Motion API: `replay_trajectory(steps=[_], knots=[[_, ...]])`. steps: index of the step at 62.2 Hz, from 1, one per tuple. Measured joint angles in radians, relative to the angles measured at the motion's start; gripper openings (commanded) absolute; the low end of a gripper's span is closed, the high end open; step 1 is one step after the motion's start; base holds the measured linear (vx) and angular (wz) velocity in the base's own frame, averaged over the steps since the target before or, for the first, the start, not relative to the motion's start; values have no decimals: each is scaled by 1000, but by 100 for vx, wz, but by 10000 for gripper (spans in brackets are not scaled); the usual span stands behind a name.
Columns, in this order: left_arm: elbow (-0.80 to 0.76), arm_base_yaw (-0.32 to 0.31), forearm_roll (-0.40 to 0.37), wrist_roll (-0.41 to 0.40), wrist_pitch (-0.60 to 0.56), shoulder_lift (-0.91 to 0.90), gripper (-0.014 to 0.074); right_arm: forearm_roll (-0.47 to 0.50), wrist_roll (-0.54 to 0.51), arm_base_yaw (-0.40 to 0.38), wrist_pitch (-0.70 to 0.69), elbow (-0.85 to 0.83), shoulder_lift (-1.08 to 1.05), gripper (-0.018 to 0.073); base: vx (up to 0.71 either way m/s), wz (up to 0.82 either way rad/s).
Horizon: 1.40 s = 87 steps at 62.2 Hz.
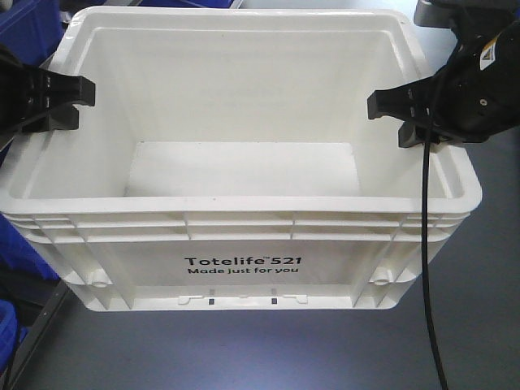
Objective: Move bin from left to right shelf
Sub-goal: 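Keep the crate gripped by both rims while the base turns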
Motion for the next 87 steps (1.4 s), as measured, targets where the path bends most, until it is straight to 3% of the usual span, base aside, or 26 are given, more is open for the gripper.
replay_trajectory(steps=[87], knots=[[0, 0, 0, 0, 0, 0, 152, 0, 0, 0, 1, 0, 0, 29, 7, -23]])
